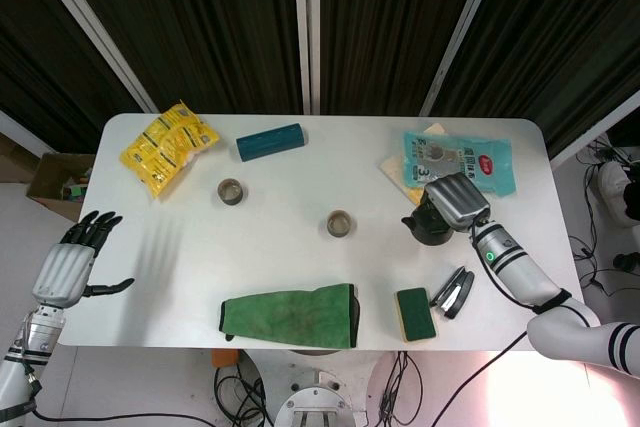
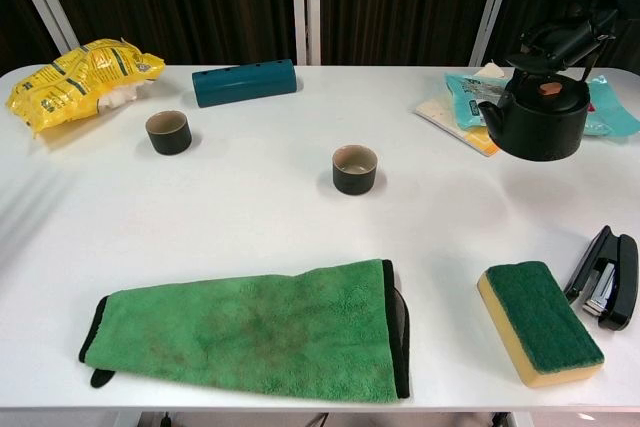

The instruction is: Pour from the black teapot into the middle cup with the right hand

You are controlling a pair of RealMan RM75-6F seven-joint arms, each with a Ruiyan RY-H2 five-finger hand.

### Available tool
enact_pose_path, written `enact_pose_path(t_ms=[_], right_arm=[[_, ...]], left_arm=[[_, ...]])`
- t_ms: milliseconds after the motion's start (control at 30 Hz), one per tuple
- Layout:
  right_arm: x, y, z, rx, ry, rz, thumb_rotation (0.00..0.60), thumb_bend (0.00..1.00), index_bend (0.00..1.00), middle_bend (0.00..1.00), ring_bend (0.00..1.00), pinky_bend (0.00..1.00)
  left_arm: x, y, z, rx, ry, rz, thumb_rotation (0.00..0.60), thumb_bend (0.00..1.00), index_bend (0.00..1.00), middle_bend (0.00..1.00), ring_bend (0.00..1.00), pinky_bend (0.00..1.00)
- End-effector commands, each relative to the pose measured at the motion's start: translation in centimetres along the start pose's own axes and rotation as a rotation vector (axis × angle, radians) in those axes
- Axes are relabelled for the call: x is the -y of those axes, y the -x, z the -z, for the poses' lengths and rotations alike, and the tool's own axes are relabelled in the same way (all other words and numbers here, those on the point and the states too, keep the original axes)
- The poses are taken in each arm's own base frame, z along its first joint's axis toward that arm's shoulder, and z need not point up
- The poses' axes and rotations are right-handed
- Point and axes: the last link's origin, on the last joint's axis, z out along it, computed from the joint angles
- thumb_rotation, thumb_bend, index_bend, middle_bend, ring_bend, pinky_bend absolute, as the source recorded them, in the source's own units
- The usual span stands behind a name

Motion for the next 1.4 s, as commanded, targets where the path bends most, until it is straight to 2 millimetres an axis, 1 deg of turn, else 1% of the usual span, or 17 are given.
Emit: enact_pose_path(t_ms=[33,467,733,867,1167,1400], right_arm=[[0.0,0.1,0.0,0.002,0.0,-0.001,0.502,0.47,1.0,1.0,0.88,0.69],[0.1,0.3,-0.3,0.001,-0.004,-0.008,0.504,0.47,1.0,1.0,0.88,0.69],[0.7,0.2,-1.1,-0.012,-0.025,-0.019,0.504,0.47,1.0,1.0,0.88,0.69],[1.4,0.0,-1.9,-0.024,-0.047,-0.016,0.503,0.47,1.0,1.0,0.88,0.69],[3.9,-0.5,-5.1,-0.031,-0.134,0.029,0.513,0.47,1.0,1.0,0.88,0.69],[5.4,-0.6,-7.2,-0.033,-0.217,0.074,0.516,0.45,1.0,1.0,0.87,0.68]], left_arm=[[0.0,0.0,0.0,0.0,-0.002,0.002,0.439,0.07,0.12,0.09,0.03,0.18],[0.3,0.2,0.1,0.004,-0.009,0.005,0.442,0.06,0.12,0.09,0.03,0.18],[0.6,0.4,0.1,0.006,-0.016,0.008,0.439,0.06,0.12,0.09,0.03,0.18],[0.8,0.3,0.1,0.003,-0.022,0.009,0.44,0.07,0.12,0.09,0.03,0.18],[1.0,0.2,0.3,-0.005,-0.029,0.012,0.44,0.07,0.12,0.09,0.03,0.18],[1.2,0.3,0.2,-0.004,-0.042,0.019,0.442,0.07,0.12,0.09,0.03,0.18]])
